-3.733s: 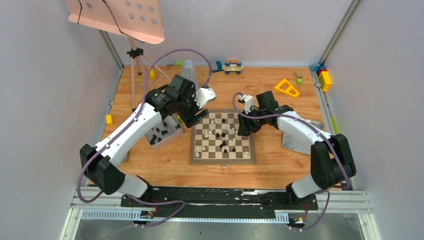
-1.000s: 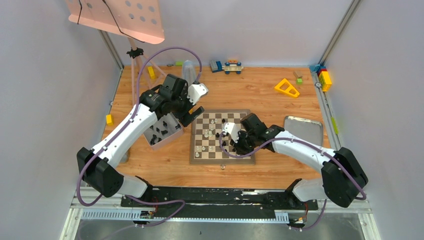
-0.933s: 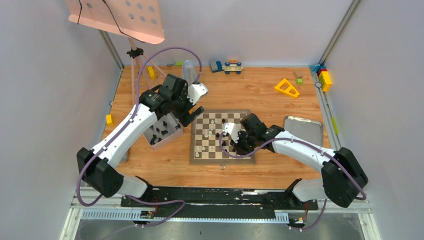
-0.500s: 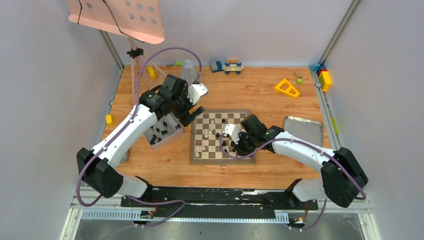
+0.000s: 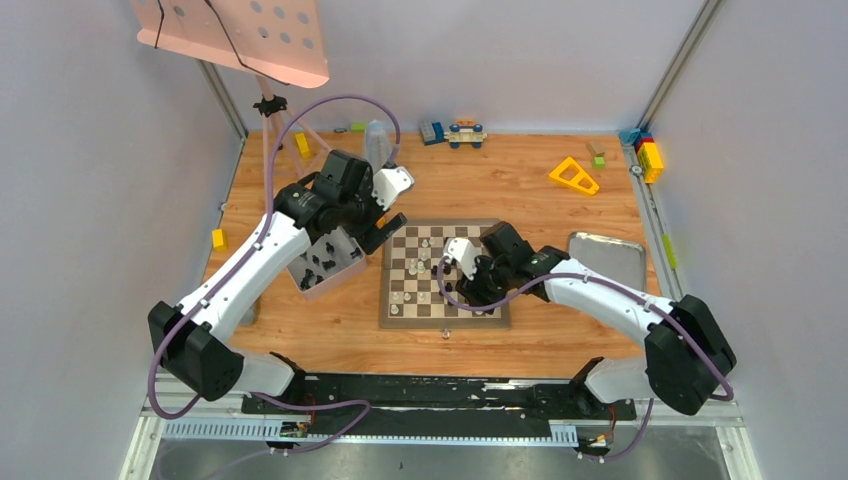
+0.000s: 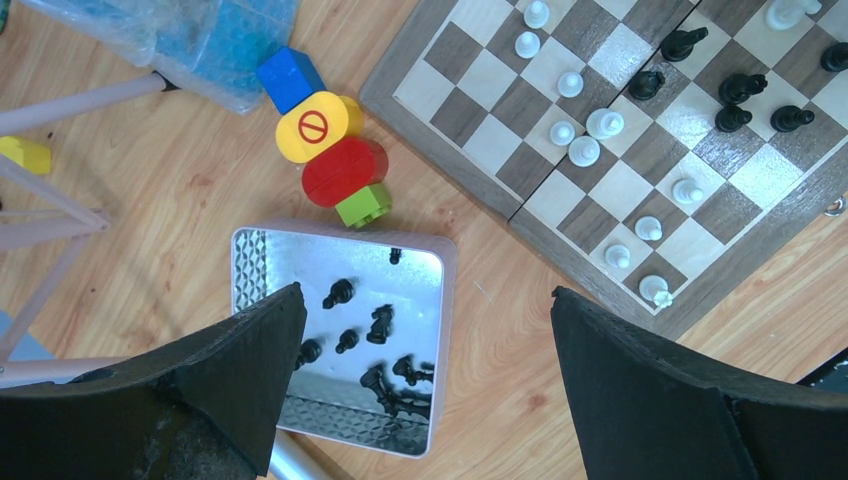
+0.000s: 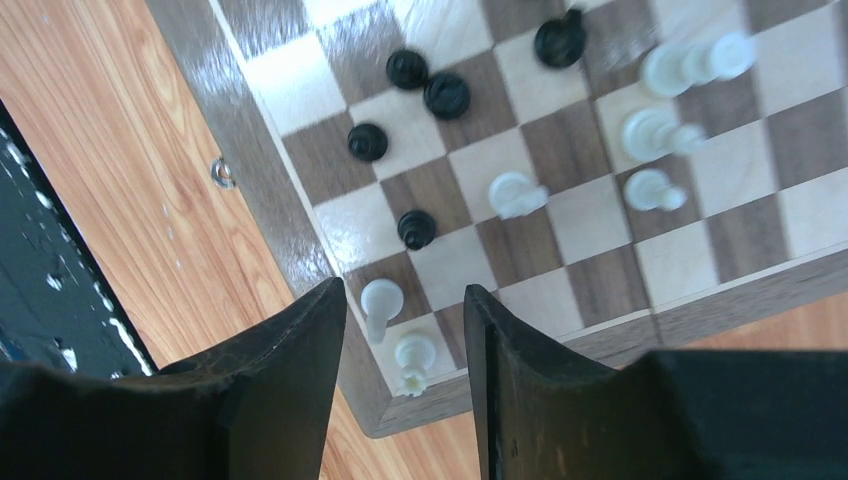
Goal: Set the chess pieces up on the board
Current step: Place the chess piece on the chessboard, then pick up the chess piece from the chessboard, then place the chess piece on the chessboard, then pick up the chess piece from the chessboard.
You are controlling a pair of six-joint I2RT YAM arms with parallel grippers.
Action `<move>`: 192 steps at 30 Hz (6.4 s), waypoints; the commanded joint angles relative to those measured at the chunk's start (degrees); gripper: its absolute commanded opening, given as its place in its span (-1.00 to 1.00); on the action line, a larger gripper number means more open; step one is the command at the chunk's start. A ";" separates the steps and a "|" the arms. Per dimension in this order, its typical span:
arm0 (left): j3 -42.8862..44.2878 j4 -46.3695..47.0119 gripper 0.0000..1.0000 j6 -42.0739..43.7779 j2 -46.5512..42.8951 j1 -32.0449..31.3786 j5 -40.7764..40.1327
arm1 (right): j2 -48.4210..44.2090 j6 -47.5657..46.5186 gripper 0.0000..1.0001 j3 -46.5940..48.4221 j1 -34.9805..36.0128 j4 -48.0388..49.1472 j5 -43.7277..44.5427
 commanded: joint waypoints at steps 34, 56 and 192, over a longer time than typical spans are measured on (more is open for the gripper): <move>-0.83 2.73 1.00 -0.27 -3.33 0.35 -0.74 | 13.78 8.80 -0.64 12.62 -1.33 6.07 7.97; -0.11 4.42 1.00 -4.58 -6.57 10.26 -2.38 | 6.02 5.21 -1.00 15.13 4.31 7.66 -6.62; -5.16 7.05 1.00 -1.26 -8.79 10.90 1.87 | 15.86 0.25 -0.91 16.44 -10.78 1.81 0.92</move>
